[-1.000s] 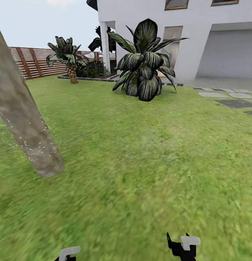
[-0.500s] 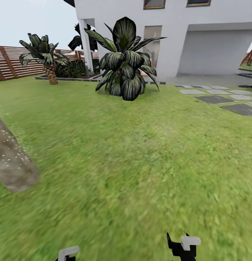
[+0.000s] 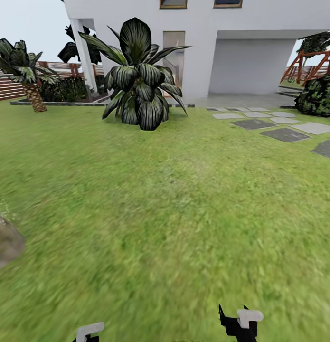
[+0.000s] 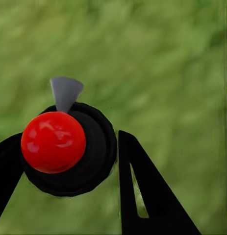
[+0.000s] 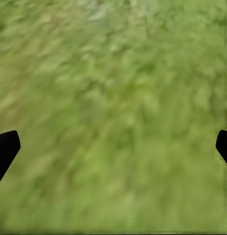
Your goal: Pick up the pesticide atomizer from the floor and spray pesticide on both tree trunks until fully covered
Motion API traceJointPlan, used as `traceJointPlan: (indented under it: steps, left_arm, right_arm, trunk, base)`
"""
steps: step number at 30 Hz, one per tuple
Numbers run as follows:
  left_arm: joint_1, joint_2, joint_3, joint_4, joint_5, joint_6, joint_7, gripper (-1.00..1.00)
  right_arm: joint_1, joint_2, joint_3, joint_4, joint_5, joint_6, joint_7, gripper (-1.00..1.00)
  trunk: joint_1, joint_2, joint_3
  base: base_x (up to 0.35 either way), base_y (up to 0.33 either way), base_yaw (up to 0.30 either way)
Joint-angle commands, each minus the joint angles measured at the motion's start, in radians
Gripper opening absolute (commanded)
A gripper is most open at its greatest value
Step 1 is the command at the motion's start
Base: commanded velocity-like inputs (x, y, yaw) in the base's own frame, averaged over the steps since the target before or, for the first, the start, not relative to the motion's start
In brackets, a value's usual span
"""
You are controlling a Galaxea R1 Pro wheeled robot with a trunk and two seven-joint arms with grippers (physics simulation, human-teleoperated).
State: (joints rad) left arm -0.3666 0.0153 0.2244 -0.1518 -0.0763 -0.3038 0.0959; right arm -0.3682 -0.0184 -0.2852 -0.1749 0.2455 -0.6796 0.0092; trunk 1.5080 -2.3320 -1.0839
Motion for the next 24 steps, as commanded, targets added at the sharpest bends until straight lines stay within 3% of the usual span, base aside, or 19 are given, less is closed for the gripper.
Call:
traceJointPlan:
  steps: [1,9,24]
  left_arm:
    - [0.000,0.000,0.000,0.000,0.000,0.000,0.001,-1.00]
    - [0.000,0.000,0.000,0.000,0.000,0.000,0.001,-1.00]
    - [0.000,-0.004,0.000,0.001,-0.002,0.000,0.001,-1.00]
  right_arm:
    - [0.000,0.000,0.000,0.000,0.000,0.000,0.000,1.00]
    - [0.000,0.000,0.000,0.000,0.000,0.000,0.000,1.00]
    - [0.000,0.000,0.000,0.000,0.000,0.000,0.000,1.00]
  trunk:
    - [0.000,0.000,-0.001]
    - [0.000,0.000,-0.007]
    - [0.000,0.000,-0.010]
  base:
    - [0.000,0.000,-0.283]
    - [0.000,-0.032,-0.283]
    - [0.000,-0.269,-0.289]
